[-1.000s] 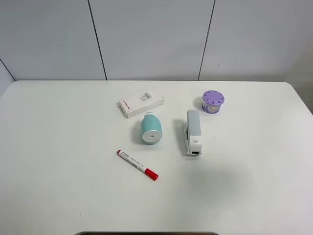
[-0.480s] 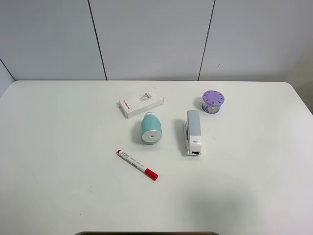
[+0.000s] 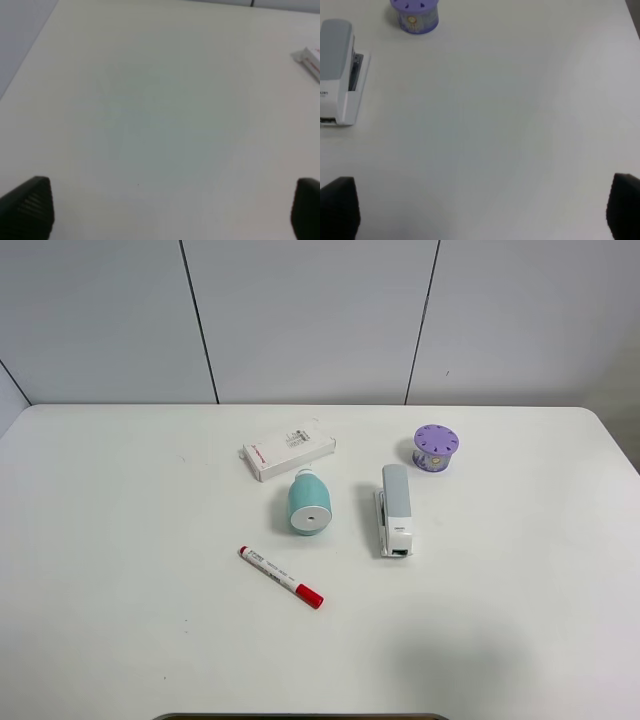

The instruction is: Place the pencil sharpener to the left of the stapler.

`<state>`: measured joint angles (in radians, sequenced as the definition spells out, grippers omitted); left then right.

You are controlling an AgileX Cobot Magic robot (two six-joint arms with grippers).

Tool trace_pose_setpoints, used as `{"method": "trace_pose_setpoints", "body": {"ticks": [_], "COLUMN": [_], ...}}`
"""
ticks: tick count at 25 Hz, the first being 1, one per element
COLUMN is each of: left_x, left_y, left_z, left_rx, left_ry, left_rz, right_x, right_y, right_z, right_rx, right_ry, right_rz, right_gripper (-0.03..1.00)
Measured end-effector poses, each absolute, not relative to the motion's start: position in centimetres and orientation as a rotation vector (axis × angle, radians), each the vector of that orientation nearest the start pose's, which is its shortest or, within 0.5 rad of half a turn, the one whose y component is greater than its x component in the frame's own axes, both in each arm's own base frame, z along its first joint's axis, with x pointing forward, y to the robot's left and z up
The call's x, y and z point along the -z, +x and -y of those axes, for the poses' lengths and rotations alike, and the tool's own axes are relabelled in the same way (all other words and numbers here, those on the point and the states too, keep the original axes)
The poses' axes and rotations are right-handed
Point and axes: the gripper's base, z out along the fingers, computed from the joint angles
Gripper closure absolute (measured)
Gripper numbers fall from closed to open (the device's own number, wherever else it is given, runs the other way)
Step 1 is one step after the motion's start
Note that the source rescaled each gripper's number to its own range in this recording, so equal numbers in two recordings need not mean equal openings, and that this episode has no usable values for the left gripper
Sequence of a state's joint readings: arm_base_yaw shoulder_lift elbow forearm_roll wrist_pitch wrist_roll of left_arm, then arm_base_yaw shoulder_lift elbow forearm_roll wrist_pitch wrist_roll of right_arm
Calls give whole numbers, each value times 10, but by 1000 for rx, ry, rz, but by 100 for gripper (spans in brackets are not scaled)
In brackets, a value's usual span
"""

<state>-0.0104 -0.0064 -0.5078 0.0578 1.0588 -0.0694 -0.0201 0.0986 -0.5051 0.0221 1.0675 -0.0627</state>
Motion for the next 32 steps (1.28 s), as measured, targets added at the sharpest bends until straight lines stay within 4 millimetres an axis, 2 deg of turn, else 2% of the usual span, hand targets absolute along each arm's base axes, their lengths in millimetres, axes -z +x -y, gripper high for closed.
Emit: {"method": "trace_pose_setpoints", "body": {"ticks": [10,16,32], "left_x": [-280,-280,-280], "left_y": [-7,-7,-7], "left_z": [-5,-5,-5], "left_rx": [-19,-19,-19], "left_ry": [-63,-63,-63], "left_rz": [-2026,-2026,-2026], "right_x": [-278,-278,-278], "right_y": [9,-6,-6], "right_z": [-1,-1,-1], "right_rx": [14,14,-7], "right_ry": [-12,-9,-48], "right_rz": [-2138,-2046,-2044], "right_gripper": [-3,-3,-3]}}
